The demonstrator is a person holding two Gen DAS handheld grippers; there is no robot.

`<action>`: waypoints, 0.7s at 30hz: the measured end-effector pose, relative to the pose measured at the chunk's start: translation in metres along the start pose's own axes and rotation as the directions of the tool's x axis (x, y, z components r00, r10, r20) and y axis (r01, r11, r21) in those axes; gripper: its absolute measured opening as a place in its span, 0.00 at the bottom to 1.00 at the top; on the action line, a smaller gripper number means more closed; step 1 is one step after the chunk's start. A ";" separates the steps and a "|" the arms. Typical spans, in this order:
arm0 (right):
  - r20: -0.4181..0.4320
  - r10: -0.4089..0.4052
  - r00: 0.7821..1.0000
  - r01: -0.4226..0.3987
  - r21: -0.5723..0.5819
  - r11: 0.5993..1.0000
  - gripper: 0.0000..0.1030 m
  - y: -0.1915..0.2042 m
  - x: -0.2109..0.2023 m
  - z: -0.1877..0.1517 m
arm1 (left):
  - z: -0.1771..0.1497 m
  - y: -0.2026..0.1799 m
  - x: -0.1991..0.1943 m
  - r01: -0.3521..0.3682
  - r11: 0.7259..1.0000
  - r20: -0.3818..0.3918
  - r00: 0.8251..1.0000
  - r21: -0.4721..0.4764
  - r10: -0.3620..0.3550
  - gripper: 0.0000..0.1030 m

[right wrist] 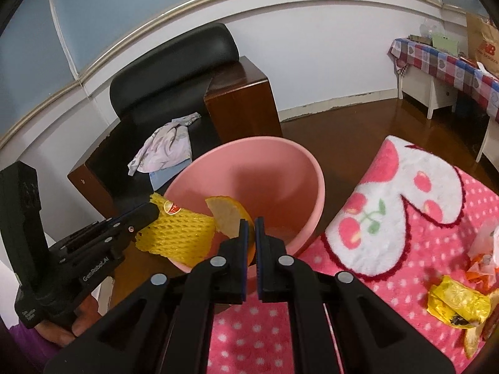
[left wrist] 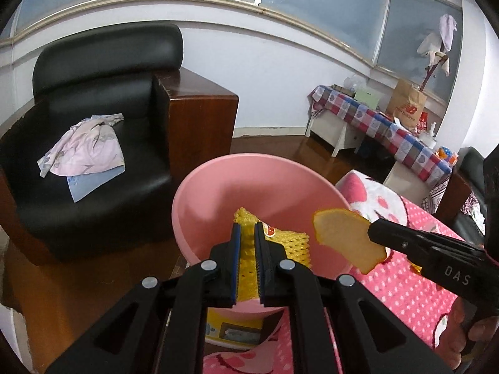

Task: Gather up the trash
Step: 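Carry the yellow net with the left gripper while the right carries the peel to the bucket, then open both grippers over the pink bucket to drop the net and peel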

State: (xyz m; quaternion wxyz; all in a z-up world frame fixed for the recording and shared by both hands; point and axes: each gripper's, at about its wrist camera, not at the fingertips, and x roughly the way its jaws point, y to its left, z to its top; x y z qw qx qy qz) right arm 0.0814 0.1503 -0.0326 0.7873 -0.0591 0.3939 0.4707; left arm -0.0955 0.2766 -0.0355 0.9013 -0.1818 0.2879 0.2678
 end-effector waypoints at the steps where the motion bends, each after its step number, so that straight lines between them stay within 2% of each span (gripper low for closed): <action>1: -0.002 0.003 1.000 -0.003 0.007 1.000 0.04 -0.001 0.002 0.000 | -0.001 0.000 0.001 -0.002 1.000 -0.003 1.000 -0.002 0.002 0.08; 8: -0.004 0.029 1.000 -0.028 0.034 0.999 0.05 -0.004 0.010 -0.001 | -0.002 0.002 0.005 -0.007 1.000 -0.017 1.000 -0.014 0.007 0.10; 15: 0.002 0.044 0.999 -0.044 0.051 0.998 0.05 -0.005 0.013 0.000 | -0.001 0.009 0.006 -0.004 0.999 -0.027 1.000 -0.053 0.002 0.19; 21: 0.001 0.063 0.998 -0.063 0.055 0.997 0.06 -0.006 0.011 -0.001 | -0.001 0.008 0.003 -0.001 0.999 -0.021 1.000 -0.046 0.000 0.22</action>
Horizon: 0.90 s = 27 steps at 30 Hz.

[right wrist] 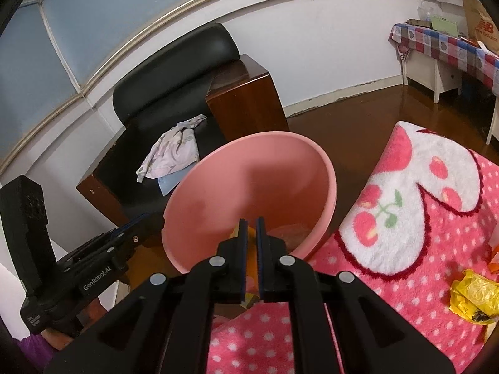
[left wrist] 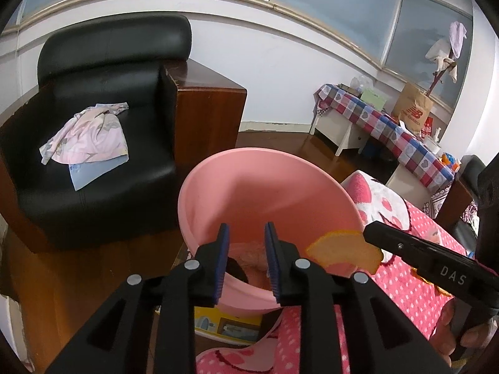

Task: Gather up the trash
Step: 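Open both grippers over the pink bucket to drop the net and peel, then move both open grippers back over the tablecloth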

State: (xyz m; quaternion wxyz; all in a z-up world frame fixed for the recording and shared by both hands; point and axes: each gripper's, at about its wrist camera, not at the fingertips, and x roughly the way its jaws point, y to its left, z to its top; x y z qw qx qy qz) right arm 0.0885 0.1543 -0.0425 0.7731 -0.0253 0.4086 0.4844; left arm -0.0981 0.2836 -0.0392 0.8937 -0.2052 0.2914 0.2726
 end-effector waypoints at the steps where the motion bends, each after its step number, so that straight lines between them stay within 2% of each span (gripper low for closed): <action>1: 0.003 0.001 1.000 -0.001 0.000 1.000 0.06 0.000 -0.002 0.000 | 0.000 -0.001 -0.001 0.002 1.000 0.001 1.000 0.002 -0.002 0.22; 9: 0.013 0.017 1.000 -0.017 -0.007 1.000 0.07 0.001 -0.013 -0.004 | 0.000 -0.011 -0.012 0.020 1.000 0.012 1.000 0.021 -0.021 0.27; 10: 0.015 0.020 1.000 -0.020 -0.006 1.000 0.10 0.000 -0.015 -0.004 | 0.000 -0.012 -0.014 0.023 0.999 0.014 1.000 0.025 -0.023 0.27; 11: 0.018 0.022 1.000 -0.022 -0.006 1.000 0.19 0.000 -0.017 -0.005 | 0.000 -0.014 -0.015 0.024 0.999 0.015 1.000 0.028 -0.024 0.27; 12: 0.025 0.021 0.999 -0.021 -0.006 1.000 0.24 0.000 -0.019 -0.005 | -0.001 -0.015 -0.018 0.025 0.999 0.017 1.000 0.030 -0.026 0.28; 16: 0.045 0.008 0.999 -0.008 -0.006 1.000 0.25 -0.001 -0.033 -0.010 | -0.001 -0.020 -0.025 0.040 0.998 0.022 0.999 0.042 -0.041 0.28; 23: 0.065 -0.083 0.994 0.083 -0.001 0.997 0.25 -0.010 -0.063 -0.034 | -0.004 -0.035 -0.032 0.083 0.994 0.020 0.996 0.068 -0.085 0.31; 27: 0.073 -0.181 0.981 0.181 -0.003 0.983 0.25 -0.020 -0.085 -0.056 | -0.009 -0.048 -0.033 0.115 0.989 0.006 0.993 0.089 -0.116 0.31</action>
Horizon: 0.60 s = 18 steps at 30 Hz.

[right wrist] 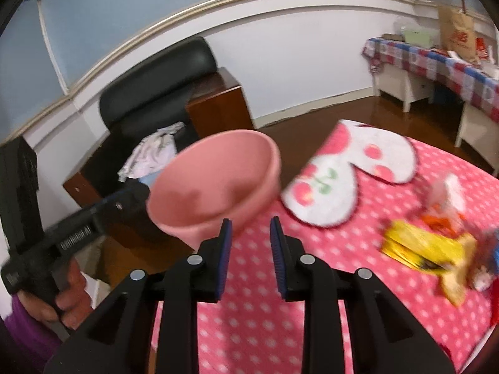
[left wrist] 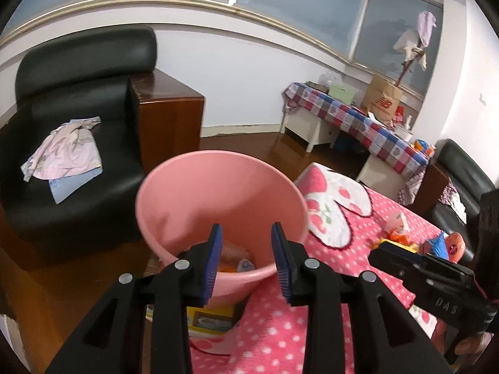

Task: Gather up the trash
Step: 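Move both open grippers back over the tablecloth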

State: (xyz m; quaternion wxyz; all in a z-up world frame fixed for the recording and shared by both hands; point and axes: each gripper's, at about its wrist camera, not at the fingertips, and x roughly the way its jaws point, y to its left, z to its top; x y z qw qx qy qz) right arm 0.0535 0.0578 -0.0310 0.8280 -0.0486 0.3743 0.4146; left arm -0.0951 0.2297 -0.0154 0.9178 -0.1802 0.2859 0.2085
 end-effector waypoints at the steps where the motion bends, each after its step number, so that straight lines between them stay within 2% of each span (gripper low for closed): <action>1: 0.003 -0.018 1.000 0.018 -0.001 1.000 0.25 -0.002 -0.004 -0.003 | -0.001 -0.004 0.001 0.011 1.000 -0.005 1.000 0.007 -0.011 0.31; 4: 0.030 -0.087 0.996 0.087 0.013 0.996 0.25 -0.015 -0.023 -0.018 | -0.005 -0.015 0.001 0.036 0.999 -0.016 0.999 0.026 -0.036 0.31; 11: 0.021 -0.192 0.981 0.190 0.071 0.979 0.25 -0.053 -0.054 -0.045 | -0.013 -0.049 0.007 0.101 0.991 -0.060 0.994 0.085 -0.097 0.30; 18: -0.003 -0.224 0.975 0.221 0.169 0.960 0.25 -0.091 -0.073 -0.071 | -0.020 -0.082 0.019 0.162 0.977 -0.109 0.983 0.138 -0.147 0.30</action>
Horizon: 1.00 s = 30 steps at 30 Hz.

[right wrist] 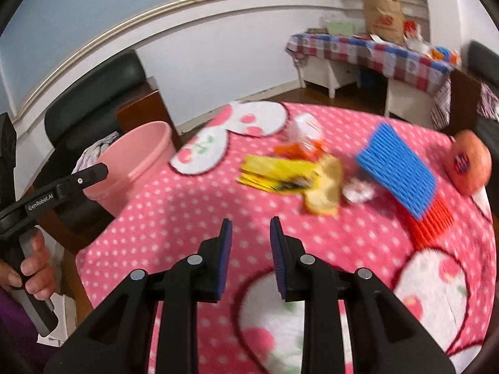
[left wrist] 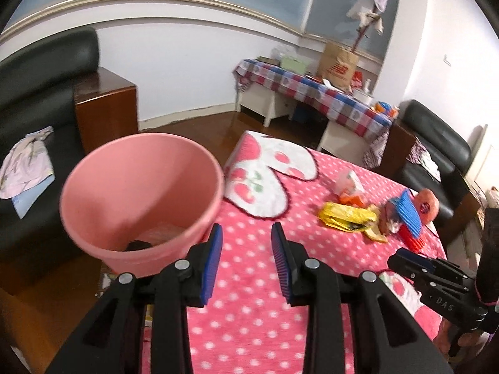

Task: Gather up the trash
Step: 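Move both open grippers back over the tablecloth, then grasp the clear plastic bag with orange print with the left gripper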

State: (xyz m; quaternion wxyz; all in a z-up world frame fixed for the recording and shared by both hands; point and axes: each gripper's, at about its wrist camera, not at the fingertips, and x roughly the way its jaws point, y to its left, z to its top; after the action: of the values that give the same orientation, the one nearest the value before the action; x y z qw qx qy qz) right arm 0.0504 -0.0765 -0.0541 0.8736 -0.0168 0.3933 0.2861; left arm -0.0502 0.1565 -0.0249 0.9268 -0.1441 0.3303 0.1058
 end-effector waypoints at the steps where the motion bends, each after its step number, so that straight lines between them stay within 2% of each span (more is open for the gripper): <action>1: -0.001 -0.002 1.000 0.002 0.009 1.000 0.25 -0.003 -0.001 -0.002 | 0.000 -0.003 0.002 0.008 1.000 -0.004 1.000 0.004 -0.008 0.30; 9: 0.077 -0.025 0.997 0.018 0.089 0.996 0.25 -0.043 -0.027 0.004 | 0.016 -0.051 0.028 0.111 0.992 -0.048 0.993 0.056 -0.109 0.30; 14: 0.109 -0.044 0.993 0.029 0.139 0.990 0.25 -0.069 -0.040 0.014 | 0.028 -0.088 0.053 0.185 0.977 -0.086 0.981 0.108 -0.176 0.30; 19: 0.123 -0.066 0.990 0.045 0.169 0.985 0.25 -0.089 -0.046 0.023 | 0.044 -0.125 0.088 0.259 0.958 -0.149 0.959 0.120 -0.241 0.30; 22: 0.130 -0.071 0.989 0.046 0.187 0.981 0.25 -0.098 -0.047 0.026 | 0.049 -0.143 0.109 0.266 0.953 -0.173 0.955 0.146 -0.240 0.30; 26: 0.123 -0.075 0.990 0.048 0.207 0.977 0.25 -0.111 -0.044 0.028 | 0.049 -0.158 0.140 0.233 0.952 -0.202 0.960 0.200 -0.192 0.30; 30: 0.110 -0.071 0.991 0.045 0.224 0.974 0.25 -0.120 -0.041 0.030 | 0.051 -0.161 0.166 0.234 0.957 -0.246 0.951 0.171 -0.189 0.30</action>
State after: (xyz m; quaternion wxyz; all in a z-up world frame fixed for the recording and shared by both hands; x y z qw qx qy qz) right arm 0.1106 -0.1895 -0.0281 0.8997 0.0856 0.3700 0.2152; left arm 0.1529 0.0396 -0.0621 0.8986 -0.0968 0.4257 -0.0452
